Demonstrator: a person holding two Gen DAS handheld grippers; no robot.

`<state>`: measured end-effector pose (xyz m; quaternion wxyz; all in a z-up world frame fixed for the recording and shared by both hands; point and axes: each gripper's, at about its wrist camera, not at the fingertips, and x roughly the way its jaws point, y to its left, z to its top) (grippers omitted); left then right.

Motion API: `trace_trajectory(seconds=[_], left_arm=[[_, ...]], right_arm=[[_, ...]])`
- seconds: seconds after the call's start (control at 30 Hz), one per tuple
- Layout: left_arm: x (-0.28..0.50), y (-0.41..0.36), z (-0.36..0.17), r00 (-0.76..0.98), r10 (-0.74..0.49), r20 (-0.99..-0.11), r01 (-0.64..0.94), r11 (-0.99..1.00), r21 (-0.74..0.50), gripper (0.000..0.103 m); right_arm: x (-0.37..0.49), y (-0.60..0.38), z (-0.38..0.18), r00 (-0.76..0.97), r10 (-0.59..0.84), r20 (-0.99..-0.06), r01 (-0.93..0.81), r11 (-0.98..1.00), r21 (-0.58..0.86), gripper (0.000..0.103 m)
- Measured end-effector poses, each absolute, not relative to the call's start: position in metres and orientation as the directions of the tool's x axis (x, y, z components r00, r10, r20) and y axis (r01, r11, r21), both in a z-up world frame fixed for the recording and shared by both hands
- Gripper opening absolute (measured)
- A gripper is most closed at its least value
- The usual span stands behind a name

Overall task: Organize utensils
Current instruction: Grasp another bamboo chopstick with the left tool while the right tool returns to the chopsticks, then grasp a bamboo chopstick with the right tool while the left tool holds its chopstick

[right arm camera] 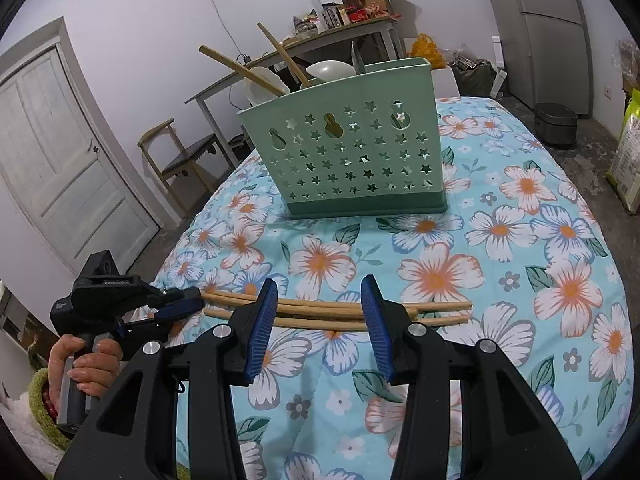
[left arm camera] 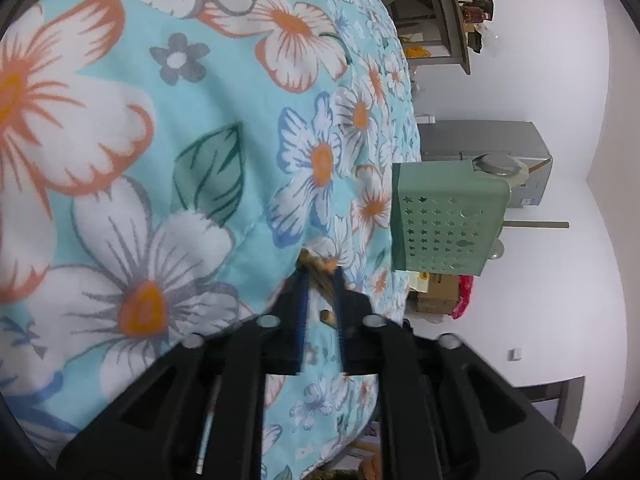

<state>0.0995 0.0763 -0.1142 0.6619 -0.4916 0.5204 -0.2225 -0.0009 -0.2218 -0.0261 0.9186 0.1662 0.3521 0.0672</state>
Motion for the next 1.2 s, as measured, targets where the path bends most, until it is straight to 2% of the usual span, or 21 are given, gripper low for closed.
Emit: trace_trajectory(seconds=[0.13,0.23,0.37,0.53,0.57,0.63,0.67,0.77,0.83,0.9,1.2], left_arm=[[0.098,0.081,-0.109,0.369,-0.799,-0.476,-0.205,0.429,-0.880,0.006],[0.095,0.089,-0.102,0.373,-0.774,-0.512,-0.192,0.476,-0.858,0.000],[0.088,0.094,-0.096,0.365,-0.747,-0.555,-0.178,0.529,-0.830,0.000],[0.084,0.093,-0.094,0.345,-0.792,-0.504,-0.157,0.480,-0.863,0.000],[0.086,0.092,-0.093,0.343,-0.799,-0.494,-0.161,0.468,-0.869,0.005],[0.091,0.090,-0.097,0.346,-0.811,-0.472,-0.190,0.433,-0.881,0.031],[0.094,0.089,-0.099,0.349,-0.809,-0.473,-0.209,0.425,-0.881,0.033],[0.102,0.089,-0.107,0.365,-0.806,-0.466,-0.249,0.398,-0.883,0.029],[0.106,0.088,-0.110,0.372,-0.789,-0.488,-0.266,0.413,-0.871,0.012],[0.107,0.088,-0.113,0.375,-0.786,-0.491,-0.272,0.413,-0.869,0.007],[0.106,0.120,-0.097,0.500,-0.736,-0.455,-0.256,0.377,-0.890,0.005]], right_arm=[[-0.002,-0.222,-0.025,0.745,0.238,-0.623,-0.006,0.937,0.351,0.043],[-0.003,-0.222,-0.025,0.747,0.238,-0.620,-0.005,0.936,0.353,0.043],[-0.003,-0.222,-0.025,0.747,0.243,-0.618,-0.009,0.934,0.357,0.043],[-0.004,-0.220,-0.024,0.749,0.251,-0.613,-0.020,0.933,0.358,0.043],[-0.004,-0.220,-0.023,0.749,0.252,-0.613,-0.022,0.934,0.358,0.043],[-0.004,-0.220,-0.023,0.748,0.254,-0.613,-0.024,0.933,0.358,0.043],[-0.004,-0.220,-0.023,0.748,0.254,-0.613,-0.023,0.933,0.359,0.043],[-0.004,-0.221,-0.023,0.749,0.252,-0.613,-0.018,0.932,0.361,0.043],[-0.004,-0.222,-0.025,0.748,0.250,-0.615,-0.013,0.932,0.363,0.043],[-0.004,-0.224,-0.026,0.746,0.249,-0.617,-0.008,0.930,0.366,0.043],[-0.003,-0.225,-0.026,0.745,0.252,-0.618,-0.010,0.930,0.368,0.043]])
